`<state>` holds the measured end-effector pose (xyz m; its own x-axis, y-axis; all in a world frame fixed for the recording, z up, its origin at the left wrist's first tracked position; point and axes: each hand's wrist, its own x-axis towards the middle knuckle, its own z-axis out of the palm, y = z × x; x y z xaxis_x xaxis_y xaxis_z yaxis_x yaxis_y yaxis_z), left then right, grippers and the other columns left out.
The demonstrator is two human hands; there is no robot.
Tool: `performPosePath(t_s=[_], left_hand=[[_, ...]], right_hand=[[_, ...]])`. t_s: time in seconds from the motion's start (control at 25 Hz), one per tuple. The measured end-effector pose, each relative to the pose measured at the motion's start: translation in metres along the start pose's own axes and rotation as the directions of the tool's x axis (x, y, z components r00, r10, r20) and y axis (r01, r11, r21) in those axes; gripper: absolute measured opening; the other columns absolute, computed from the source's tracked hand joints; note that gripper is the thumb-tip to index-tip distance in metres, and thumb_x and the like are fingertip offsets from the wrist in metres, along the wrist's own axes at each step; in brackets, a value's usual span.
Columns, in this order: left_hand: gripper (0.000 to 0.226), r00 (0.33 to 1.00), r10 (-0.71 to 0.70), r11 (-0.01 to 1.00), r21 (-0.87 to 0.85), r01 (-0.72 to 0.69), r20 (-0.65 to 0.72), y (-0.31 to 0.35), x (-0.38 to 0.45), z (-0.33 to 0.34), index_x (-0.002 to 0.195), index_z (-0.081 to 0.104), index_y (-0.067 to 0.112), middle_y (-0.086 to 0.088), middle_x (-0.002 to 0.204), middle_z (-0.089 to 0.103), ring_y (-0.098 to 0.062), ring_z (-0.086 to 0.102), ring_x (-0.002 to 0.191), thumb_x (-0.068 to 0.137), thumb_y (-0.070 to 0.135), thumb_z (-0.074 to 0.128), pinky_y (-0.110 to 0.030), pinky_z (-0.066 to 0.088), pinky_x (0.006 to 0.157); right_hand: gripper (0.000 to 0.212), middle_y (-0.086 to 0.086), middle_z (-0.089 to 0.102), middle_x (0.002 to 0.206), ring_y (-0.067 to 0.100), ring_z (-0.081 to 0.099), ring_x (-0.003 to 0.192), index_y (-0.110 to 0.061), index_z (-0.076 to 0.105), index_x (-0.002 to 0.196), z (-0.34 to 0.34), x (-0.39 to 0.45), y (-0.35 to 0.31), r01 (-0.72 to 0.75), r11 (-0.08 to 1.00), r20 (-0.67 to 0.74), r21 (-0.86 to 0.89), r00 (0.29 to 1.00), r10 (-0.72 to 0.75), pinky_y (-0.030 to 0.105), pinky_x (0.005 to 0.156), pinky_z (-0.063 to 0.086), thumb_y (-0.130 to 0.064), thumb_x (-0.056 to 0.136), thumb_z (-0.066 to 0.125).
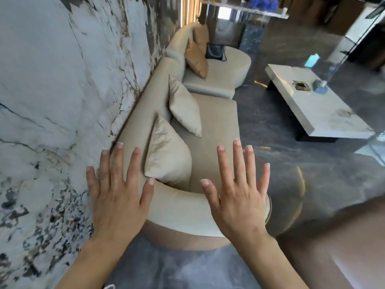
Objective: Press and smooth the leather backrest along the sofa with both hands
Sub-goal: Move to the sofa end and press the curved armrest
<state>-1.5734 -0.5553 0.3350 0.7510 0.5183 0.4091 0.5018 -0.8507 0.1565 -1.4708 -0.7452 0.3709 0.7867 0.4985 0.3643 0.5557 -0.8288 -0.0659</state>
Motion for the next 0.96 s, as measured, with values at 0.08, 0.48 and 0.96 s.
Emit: performPosePath(t_s=[0.08,0.48,0.96], left_hand=[[0.069,1.000,0.006,1.000,-0.014,-0.005,0.026,-0.009,-0.010,0.005,0.155,0.016,0.020,-0.014,0.163,0.017,-0.035,0.007,0.151,0.094,0.050,0.028,-0.058,0.003,0.118],[0.067,0.945,0.076,0.997,-0.019,-0.074,0.318,-0.016,-0.090,0.166,0.153,0.023,0.016,-0.016,0.162,0.018,-0.037,0.009,0.149,0.096,0.050,0.027,-0.061,0.007,0.118],[0.063,0.973,0.220,0.975,0.022,-0.222,0.069,-0.044,-0.113,0.351,0.147,0.043,0.023,-0.006,0.154,0.042,-0.033,0.032,0.144,0.099,0.054,0.017,-0.055,0.013,0.118]], right_hand=[[0.068,0.009,0.017,0.161,0.030,0.011,0.148,-0.025,0.017,0.153,0.002,-0.010,-0.006,-0.013,1.000,0.016,0.000,1.000,0.013,0.063,0.114,0.013,-0.062,0.096,0.016],[0.069,0.008,0.012,0.163,0.029,0.007,0.149,-0.024,0.015,0.154,0.162,-0.094,0.024,-0.088,0.996,0.293,-0.023,0.952,0.091,0.061,0.113,0.008,-0.061,0.096,0.020],[0.067,0.009,0.030,0.157,0.032,0.022,0.145,-0.024,0.026,0.151,0.363,-0.135,0.038,-0.096,0.995,0.186,-0.029,0.977,0.100,0.059,0.113,0.012,-0.061,0.095,0.018]])
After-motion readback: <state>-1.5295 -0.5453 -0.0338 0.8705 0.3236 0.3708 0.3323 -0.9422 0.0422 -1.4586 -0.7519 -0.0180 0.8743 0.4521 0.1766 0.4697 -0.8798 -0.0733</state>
